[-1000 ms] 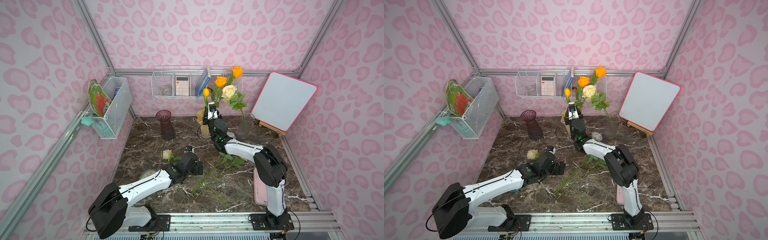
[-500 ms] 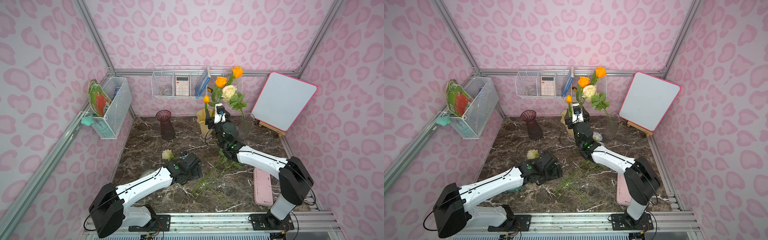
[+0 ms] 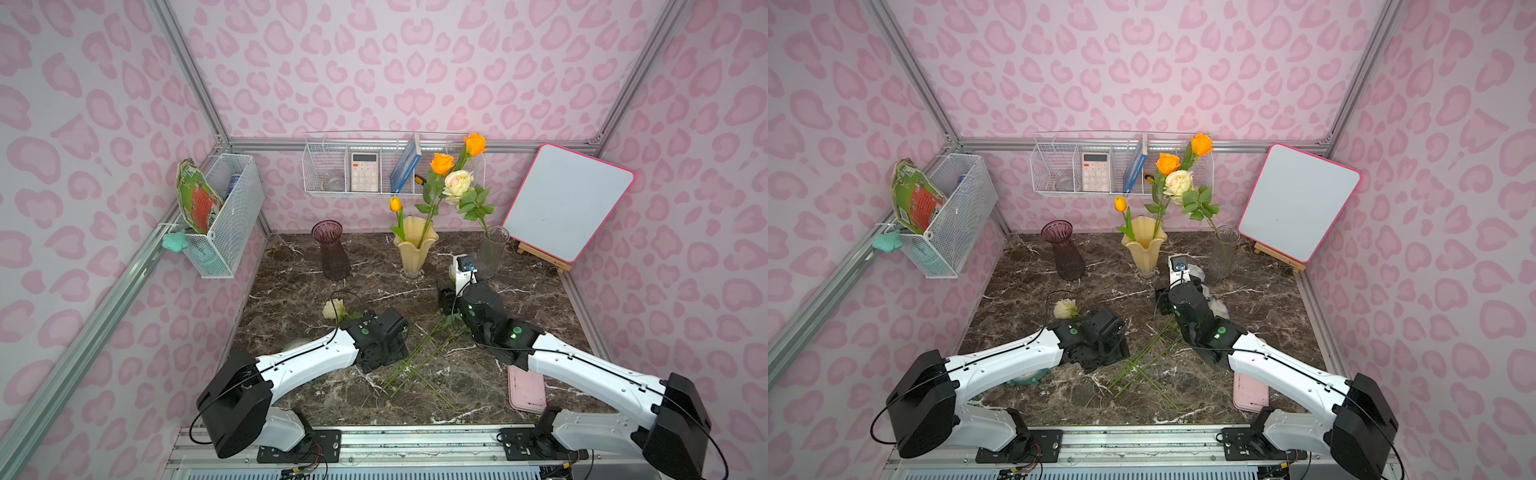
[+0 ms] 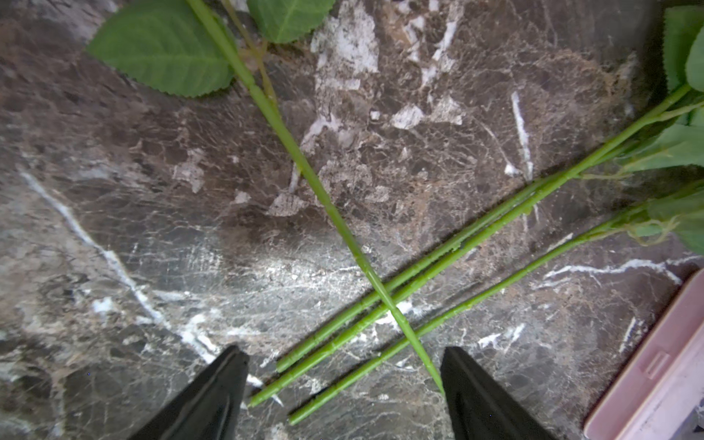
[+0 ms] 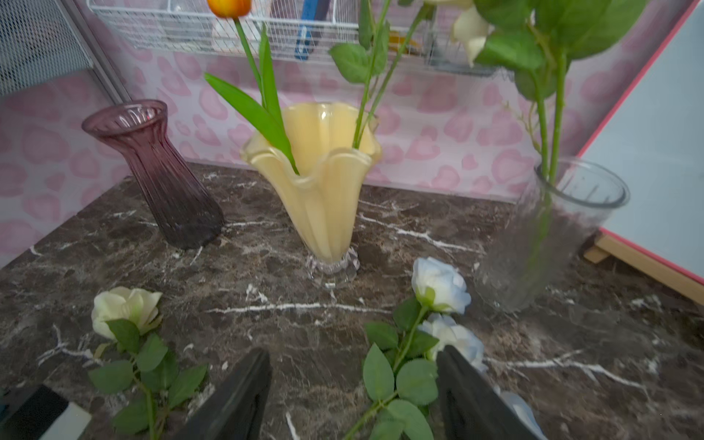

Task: Arrange the flowers in different vases according to their colors
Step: Pick up the flower at the center of the board.

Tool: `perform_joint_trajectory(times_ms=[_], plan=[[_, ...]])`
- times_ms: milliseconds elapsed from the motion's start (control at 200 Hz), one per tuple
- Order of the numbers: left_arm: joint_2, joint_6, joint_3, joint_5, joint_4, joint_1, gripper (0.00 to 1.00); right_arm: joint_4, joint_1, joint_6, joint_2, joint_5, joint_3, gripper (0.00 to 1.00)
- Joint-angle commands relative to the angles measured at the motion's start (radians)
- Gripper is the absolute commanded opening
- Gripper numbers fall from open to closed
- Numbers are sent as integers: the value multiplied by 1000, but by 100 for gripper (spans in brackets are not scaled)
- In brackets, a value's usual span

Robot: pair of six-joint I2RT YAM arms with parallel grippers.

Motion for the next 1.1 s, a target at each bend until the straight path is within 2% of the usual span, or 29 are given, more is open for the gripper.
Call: perform_joint_trajectory(times_ms=[0,170,291,696,1097], plan=[[20,-9,5,4,9,9,85,-176,3,132,-51,37,-28,71],[47,-5,-16,3,23,42,83,-290,-7,228,-121,20,-82,70],[52,18,0,-28,14,53,82,-297,-8,264,-170,0,-139,70],[139,60,33,-27,38,96,75,-356,-17,261,-223,23,-152,69],[248,107,105,-20,72,104,47,-377,-18,274,-281,28,-197,69]])
